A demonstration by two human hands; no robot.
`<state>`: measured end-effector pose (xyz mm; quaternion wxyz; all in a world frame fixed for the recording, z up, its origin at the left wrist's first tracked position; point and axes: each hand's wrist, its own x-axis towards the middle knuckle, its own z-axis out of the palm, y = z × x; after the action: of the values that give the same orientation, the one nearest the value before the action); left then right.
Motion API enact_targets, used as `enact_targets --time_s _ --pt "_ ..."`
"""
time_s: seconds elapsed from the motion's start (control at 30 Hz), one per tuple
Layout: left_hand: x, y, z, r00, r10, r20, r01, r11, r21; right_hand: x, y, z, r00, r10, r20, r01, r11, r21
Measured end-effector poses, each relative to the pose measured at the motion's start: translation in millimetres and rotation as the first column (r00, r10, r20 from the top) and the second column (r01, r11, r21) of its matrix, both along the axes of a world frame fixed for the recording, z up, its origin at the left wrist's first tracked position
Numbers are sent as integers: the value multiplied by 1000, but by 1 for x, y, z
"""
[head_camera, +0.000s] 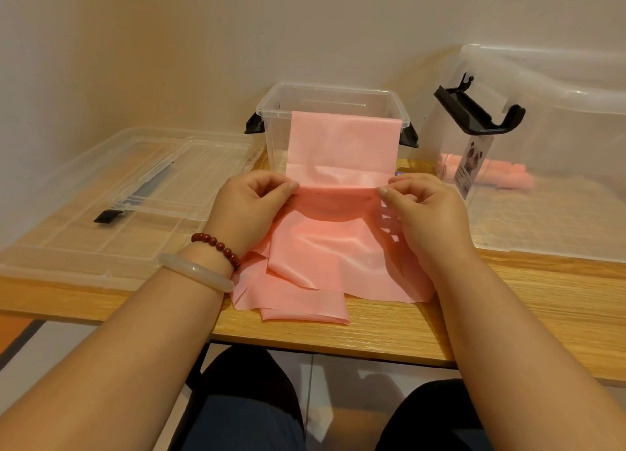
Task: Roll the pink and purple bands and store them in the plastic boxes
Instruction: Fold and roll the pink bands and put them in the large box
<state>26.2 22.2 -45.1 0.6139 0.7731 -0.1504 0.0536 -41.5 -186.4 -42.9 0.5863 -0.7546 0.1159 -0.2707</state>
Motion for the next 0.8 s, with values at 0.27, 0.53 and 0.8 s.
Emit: enact_targets --time_s 0.27,0.53,0.8 --pt "-5 -2 5 999 -32 19 33 998 -52 -2 4 2 998 -6 -56 15 988 153" --pt "-6 0 4 1000 -27 14 27 999 -27 -5 5 7 998 22 -63 -10 982 187" --pt "-1 -1 2 999 -16 -32 13 996 -89 -5 3 6 996 17 -88 -5 991 131"
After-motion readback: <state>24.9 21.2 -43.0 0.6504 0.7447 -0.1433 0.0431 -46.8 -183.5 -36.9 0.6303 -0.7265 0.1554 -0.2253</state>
